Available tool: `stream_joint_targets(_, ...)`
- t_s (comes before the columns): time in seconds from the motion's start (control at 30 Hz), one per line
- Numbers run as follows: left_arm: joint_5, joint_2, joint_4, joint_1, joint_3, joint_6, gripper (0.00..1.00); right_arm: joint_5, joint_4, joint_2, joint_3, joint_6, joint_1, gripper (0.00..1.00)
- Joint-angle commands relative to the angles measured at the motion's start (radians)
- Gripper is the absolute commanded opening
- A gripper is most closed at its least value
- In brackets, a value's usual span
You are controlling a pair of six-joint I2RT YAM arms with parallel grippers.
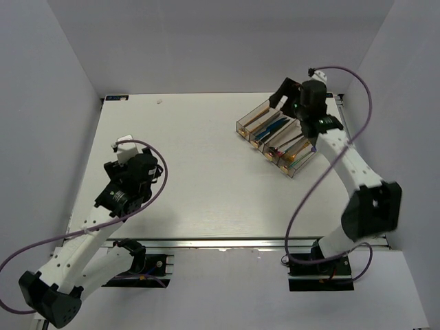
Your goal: Sort the eating utensils into containers
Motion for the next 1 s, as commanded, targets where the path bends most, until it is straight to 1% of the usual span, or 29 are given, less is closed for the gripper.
stream_joint_targets(0.0,-0.146,-0.051,-0.029,0.006,0.037,-0.041,0.98,0.055,-0.029,-0.242,-0.154,-0.187,0.008,0.89)
stream_joint_targets(0.03,-0.160,-0.057,-0.028,0.007,0.038,-0.041,0.98,0.053,-0.043,-0.290,-0.232,-0.239,0.008,0.89)
stream_joint_targets(0.07,-0.174,-0.065,-0.032,0.010,0.040,-0.043,0.98,0.041,-0.059,-0.342,-0.268,-0.259,0.009,0.89)
stream_joint_targets(0.1,-0.192,-0.068,-0.033,0.012,0.043,-0.040,0.98,0.024,-0.077,-0.437,-0.303,-0.279,0.008,0.89)
stream_joint_targets(0.17,-0.227,-0.071,-0.022,0.017,0.041,-0.020,0.98,-0.026,-0.143,-0.522,-0.381,-0.301,0.009,0.89)
stream_joint_targets(0.2,-0.237,-0.073,-0.016,0.017,0.038,-0.009,0.98,-0.055,-0.157,-0.601,-0.413,-0.308,0.008,0.89)
stream_joint_targets(0.3,-0.250,-0.083,0.005,0.020,0.037,0.028,0.98,-0.089,-0.172,-0.715,-0.518,-0.336,0.009,0.89)
stream_joint_targets(0.33,-0.249,-0.091,0.004,0.020,0.038,0.028,0.98,-0.074,-0.209,-0.734,-0.526,-0.342,0.008,0.89)
stream_joint_targets(0.37,-0.241,-0.100,0.004,0.020,0.035,0.020,0.98,-0.015,-0.224,-0.749,-0.530,-0.341,0.008,0.89)
stream_joint_targets(0.4,-0.234,-0.129,0.010,0.020,0.028,0.017,0.98,0.012,-0.244,-0.772,-0.529,-0.340,0.008,0.89)
stream_joint_targets(0.47,-0.199,-0.165,0.031,0.021,-0.015,0.013,0.98,0.046,-0.273,-0.800,-0.538,-0.324,0.009,0.89)
stream_joint_targets(0.57,-0.160,-0.228,0.056,0.021,-0.057,0.017,0.98,-0.014,-0.219,-0.875,-0.618,-0.319,0.009,0.89)
stream_joint_targets(0.63,-0.140,-0.258,0.076,0.021,-0.061,0.023,0.98,-0.014,-0.200,-0.918,-0.674,-0.319,0.009,0.89)
stream_joint_targets(0.77,-0.103,-0.266,0.102,0.021,-0.080,0.042,0.98,0.030,-0.201,-0.941,-0.716,-0.298,0.009,0.89)
stream_joint_targets(0.83,-0.077,-0.254,0.108,0.021,-0.078,0.051,0.98,0.029,-0.208,-0.947,-0.736,-0.294,0.009,0.89)
stream_joint_targets(0.97,-0.068,-0.211,0.094,0.021,-0.063,0.050,0.98,0.021,-0.189,-0.958,-0.757,-0.291,0.009,0.89)
